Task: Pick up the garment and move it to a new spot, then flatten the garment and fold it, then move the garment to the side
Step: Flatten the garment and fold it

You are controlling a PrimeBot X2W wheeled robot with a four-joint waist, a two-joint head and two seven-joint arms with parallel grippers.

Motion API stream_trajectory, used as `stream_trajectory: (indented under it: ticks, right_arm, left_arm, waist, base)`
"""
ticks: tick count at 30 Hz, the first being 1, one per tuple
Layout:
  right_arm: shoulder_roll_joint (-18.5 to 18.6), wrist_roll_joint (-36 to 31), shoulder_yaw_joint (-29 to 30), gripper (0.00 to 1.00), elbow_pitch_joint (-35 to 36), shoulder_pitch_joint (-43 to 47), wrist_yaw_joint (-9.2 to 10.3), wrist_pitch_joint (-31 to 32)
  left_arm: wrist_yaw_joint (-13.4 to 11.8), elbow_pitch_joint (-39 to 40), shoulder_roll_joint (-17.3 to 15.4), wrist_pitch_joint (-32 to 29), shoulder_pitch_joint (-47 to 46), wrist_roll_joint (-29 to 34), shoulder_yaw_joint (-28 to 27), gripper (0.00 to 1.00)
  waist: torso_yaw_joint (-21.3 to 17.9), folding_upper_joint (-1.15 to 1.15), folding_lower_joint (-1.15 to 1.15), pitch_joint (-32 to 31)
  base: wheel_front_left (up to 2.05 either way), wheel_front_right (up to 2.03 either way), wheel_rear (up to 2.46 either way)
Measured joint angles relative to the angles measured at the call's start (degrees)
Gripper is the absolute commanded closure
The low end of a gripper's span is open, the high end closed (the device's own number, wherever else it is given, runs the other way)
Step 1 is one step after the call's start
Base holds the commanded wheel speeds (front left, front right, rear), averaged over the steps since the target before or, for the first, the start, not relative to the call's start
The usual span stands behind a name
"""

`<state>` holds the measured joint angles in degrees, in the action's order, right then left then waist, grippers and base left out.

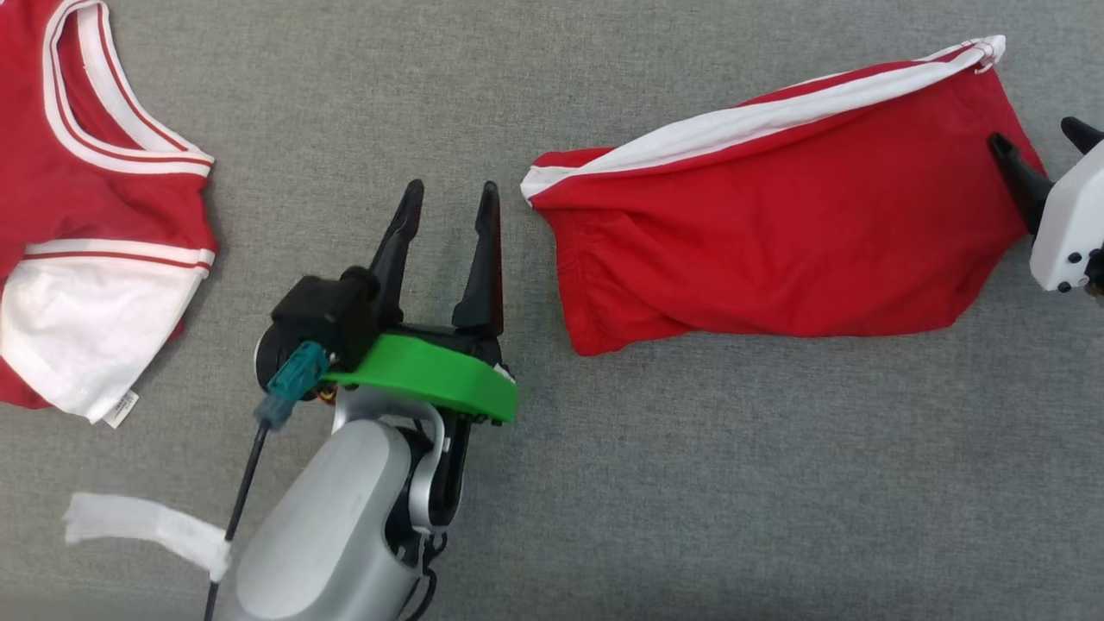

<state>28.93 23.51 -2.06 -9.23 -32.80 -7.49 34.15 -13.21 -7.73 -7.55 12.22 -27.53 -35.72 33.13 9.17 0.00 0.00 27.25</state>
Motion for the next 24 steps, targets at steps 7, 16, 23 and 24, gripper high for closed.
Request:
stream_trajectory:
  ticks: [7, 16, 23, 24]
  right_arm:
    - [-1.3, -2.7, 0.7, 0.0, -4.5, -2.4, 0.02, 2.8]
    - [-8.2, 11.8, 7.1, 1.0, -4.3, -0.7, -0.01, 4.5]
    - [-4.8, 13.1, 21.6, 1.0, -5.5, 5.5, -0.03, 7.6]
    - [-3.9, 12.2, 24.1, 1.0, -6.0, 6.4, -0.04, 7.9]
  left_arm:
    - [-0.8, 3.8, 2.3, 2.6, 3.6, 5.4, 0.6, 0.0]
    - [2.1, 5.7, 4.4, 2.8, 13.4, 8.9, -5.0, 0.0]
    - [6.2, 5.0, 4.6, 2.8, 20.5, 12.1, -9.7, 0.0]
    - [7.0, 4.9, 4.6, 2.8, 21.4, 12.1, -10.3, 0.0]
  waist:
    - [2.0, 0.0, 0.0, 2.6]
    - [2.9, 0.0, 0.0, 1.8]
    - [0.7, 0.0, 0.0, -2.5]
    - [0.3, 0.0, 0.0, -3.3]
  base:
    - [0.0, 0.0, 0.0]
    - [0.0, 0.0, 0.0]
    - [0.0, 0.0, 0.0]
    - [0.0, 0.0, 0.0]
